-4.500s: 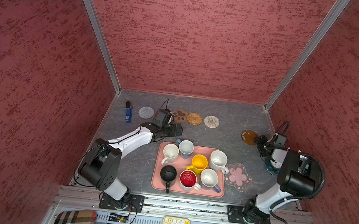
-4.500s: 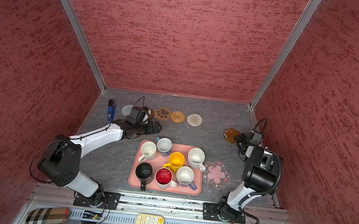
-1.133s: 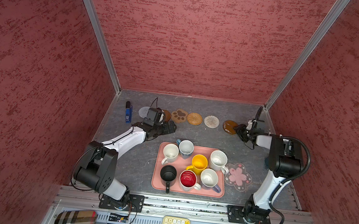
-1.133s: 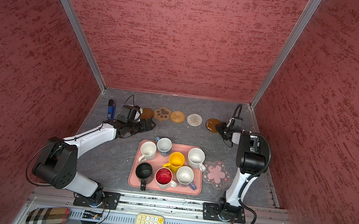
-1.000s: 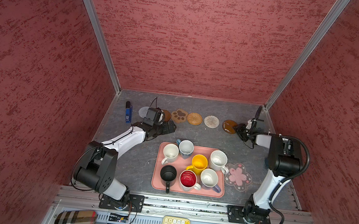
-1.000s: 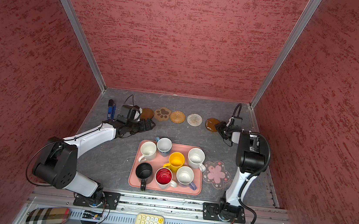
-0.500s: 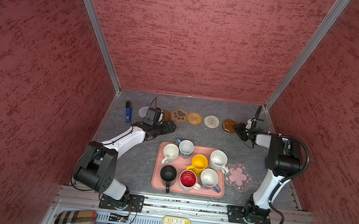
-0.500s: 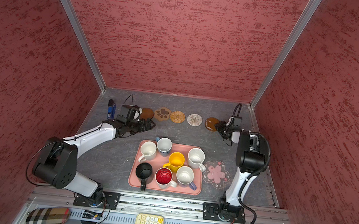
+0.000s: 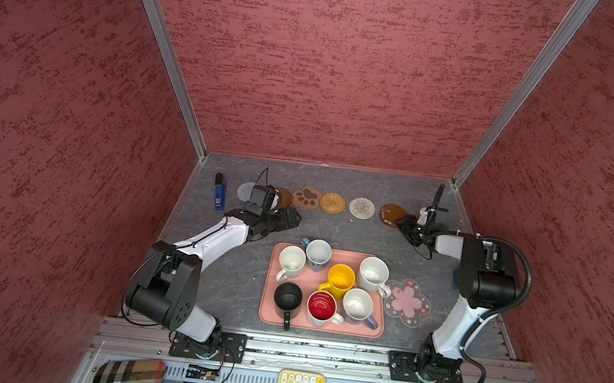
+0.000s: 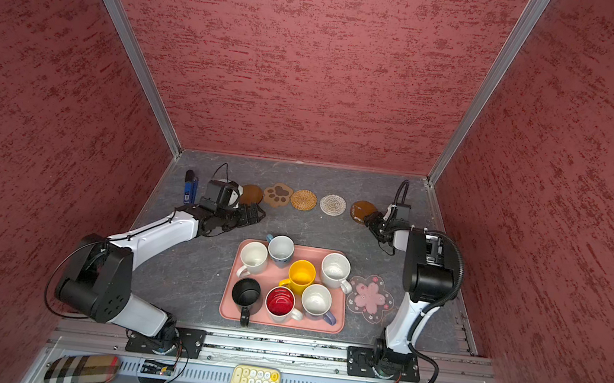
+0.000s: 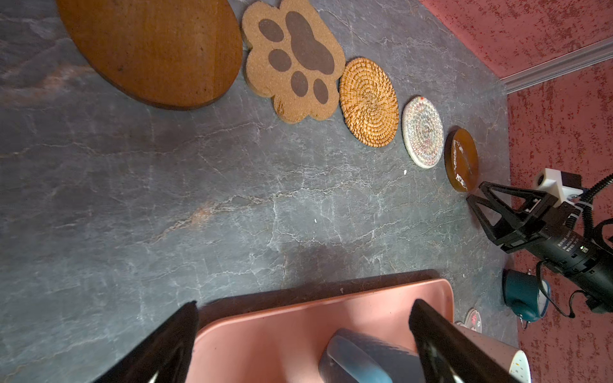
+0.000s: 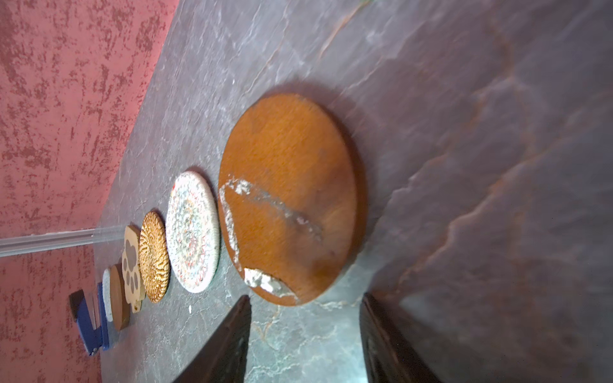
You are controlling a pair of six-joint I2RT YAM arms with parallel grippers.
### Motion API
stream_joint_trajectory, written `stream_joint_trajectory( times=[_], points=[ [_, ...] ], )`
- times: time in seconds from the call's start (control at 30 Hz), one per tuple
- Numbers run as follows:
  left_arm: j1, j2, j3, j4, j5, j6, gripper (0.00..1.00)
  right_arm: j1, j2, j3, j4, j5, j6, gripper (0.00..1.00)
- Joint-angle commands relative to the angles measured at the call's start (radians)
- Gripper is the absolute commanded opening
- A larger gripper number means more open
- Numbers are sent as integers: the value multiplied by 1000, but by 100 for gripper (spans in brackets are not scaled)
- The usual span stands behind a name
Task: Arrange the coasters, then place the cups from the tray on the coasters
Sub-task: 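Lift the right gripper off the brown coaster and draw it back toward the tray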
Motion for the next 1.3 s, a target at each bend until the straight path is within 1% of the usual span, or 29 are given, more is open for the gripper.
stream_joint_trajectory(
  times=[0.0,0.4,0.5,0.6,0.83,0.97,1.13,1.27],
  points=[
    [8,-5,-6,25,6,3,100,24,59,20,-33,5,19,54],
    [14,22,-1,33,7,2,100,24,128,132,-66,20,20,54],
    [12,20,0,36,13,5,100,24,112,134,-82,29,8,55],
    [9,10,1,32,4,8,100,24,44,103,-103,57,-19,56],
    [-21,-41,19,-15,-41,15,100,23,-194,-7,-179,105,-70,63],
    [-52,-78,13,-52,-73,18,100,24,-334,-95,-209,114,-62,66],
    [-91,-128,-6,-90,-109,17,100,23,-513,-198,-263,130,-41,68],
    [-122,-158,-13,-124,-135,15,100,23,-647,-278,-345,159,-18,68]
  ],
)
